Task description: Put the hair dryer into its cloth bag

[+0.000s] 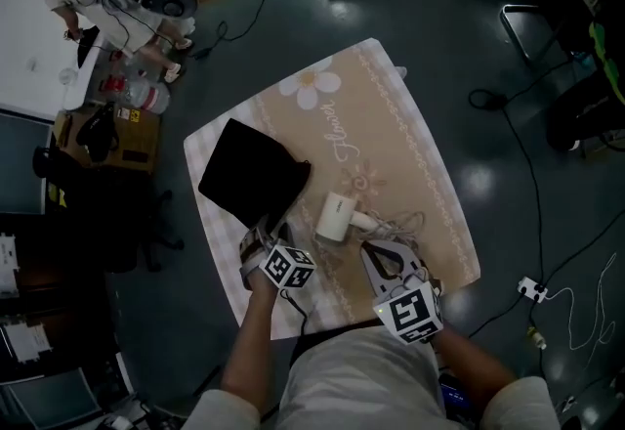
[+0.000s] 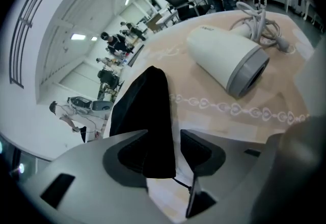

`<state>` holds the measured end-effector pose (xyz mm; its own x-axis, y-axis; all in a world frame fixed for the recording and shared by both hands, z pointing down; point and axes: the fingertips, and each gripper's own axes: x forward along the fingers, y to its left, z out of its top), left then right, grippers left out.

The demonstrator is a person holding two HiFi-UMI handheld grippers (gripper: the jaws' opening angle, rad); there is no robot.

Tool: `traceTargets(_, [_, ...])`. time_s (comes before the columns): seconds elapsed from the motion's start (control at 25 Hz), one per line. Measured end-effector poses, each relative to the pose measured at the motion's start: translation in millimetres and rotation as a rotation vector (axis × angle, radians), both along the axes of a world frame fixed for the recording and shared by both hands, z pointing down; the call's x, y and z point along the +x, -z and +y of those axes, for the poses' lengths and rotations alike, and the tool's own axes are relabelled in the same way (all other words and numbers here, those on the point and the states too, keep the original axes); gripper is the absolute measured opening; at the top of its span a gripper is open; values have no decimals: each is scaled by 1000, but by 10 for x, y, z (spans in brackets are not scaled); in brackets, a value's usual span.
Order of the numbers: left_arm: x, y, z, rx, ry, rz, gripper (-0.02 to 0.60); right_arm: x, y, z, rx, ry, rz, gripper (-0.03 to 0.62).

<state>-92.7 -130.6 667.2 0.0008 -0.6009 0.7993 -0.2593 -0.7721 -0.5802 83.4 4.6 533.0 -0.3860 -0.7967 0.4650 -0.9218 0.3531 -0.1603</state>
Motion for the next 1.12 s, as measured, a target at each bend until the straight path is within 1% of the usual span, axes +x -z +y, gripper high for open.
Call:
traceTargets(0.04, [-13,-21,-26,0,1,-11,195,27,-3,3,-1,-7,3,15])
traceTargets(0.12, [-51,-52,-74,3,5,-38,107,74,-8,11,-3,-17,7,15])
traceTargets(0.2, [-87,-75,-115,10,9,-61,54,104,-21,22,-5,-20,11,15])
traceTargets(0.28, [-119,-81,-143,16,8,-72,28,119,-44,44,-10,-22,12,15])
traceTargets(0.32, [-121,-53,-156,21,10,-61,18,126,-54,55,-13,-24,14,15])
traceTargets(0.36, [-113,4,-165,28,17,-35,12,134,-58,63,-15,-26,17,15])
traceTargets(0.44, [-78,163,-158,31,45,48,9,147,-69,72,-14,-25,26,15])
traceTargets(0.48, [-59,238,-141,26,59,89,8,152,-82,78,-15,-24,29,15])
traceTargets(0.56, [-40,363,-95,14,77,147,8,157,-112,93,-21,-21,33,15])
traceTargets(0.64, [-36,484,-41,-6,101,207,6,144,-127,103,-23,-16,35,15])
traceTargets(0.68, [-23,552,-5,-33,131,264,6,132,-126,103,-22,-13,36,15])
traceTargets(0.72, [4,629,37,-77,177,348,6,119,-120,100,-19,-11,37,15])
traceTargets(0.84, [140,940,163,-263,361,687,6,80,-77,90,-7,-6,41,15])
traceTargets(0.88, [172,1063,179,-299,399,775,6,68,-64,89,-4,-4,41,15])
traceTargets(0.92, [185,1172,182,-310,412,824,6,55,-56,91,-2,-2,41,15])
traceTargets(0.96, [186,1251,180,-303,403,831,6,43,-56,93,-2,1,41,15])
traceTargets(1.04, [187,1276,193,-284,354,768,6,24,-77,101,-5,5,41,15])
traceTargets(1.08, [200,1230,219,-295,333,734,6,17,-89,106,-7,7,40,15])
traceTargets(1.12, [221,1164,262,-322,324,715,6,9,-96,112,-11,8,40,15])
